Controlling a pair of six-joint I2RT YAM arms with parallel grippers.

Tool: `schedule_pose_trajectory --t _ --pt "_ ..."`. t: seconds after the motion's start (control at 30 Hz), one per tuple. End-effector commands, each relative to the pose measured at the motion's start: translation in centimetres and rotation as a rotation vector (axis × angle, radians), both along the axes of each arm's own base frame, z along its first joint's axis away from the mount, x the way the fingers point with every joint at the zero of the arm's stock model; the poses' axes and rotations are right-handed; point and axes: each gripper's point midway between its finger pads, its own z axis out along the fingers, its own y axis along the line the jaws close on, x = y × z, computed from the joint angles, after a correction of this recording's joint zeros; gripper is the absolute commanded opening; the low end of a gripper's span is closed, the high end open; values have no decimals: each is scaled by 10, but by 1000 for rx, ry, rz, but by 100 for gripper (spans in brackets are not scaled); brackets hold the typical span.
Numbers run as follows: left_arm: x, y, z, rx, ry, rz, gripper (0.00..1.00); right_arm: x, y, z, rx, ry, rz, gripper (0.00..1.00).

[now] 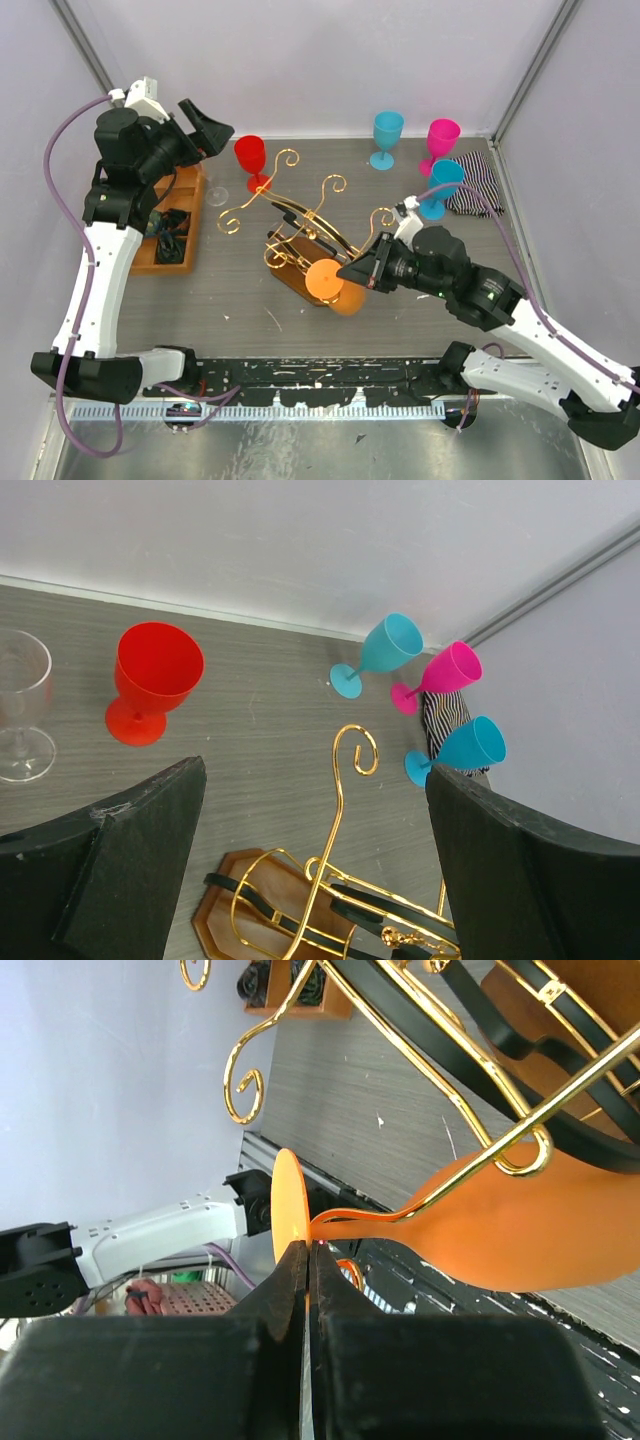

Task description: Take the wine glass off the wine glass rack

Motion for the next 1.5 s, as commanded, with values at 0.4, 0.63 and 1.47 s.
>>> schedule_pose_trajectory --t 0.4,0.63,1.47 --pt "-11 0 11 -3 23 -3 98 2 -85 21 -188 -79 -257 1" --pt "-15 -1 14 -7 22 -15 98 18 -158 6 -516 -91 -508 1" --pt "-43 -12 10 -49 7 -93 98 122 -347 -74 -1361 244 -829 0"
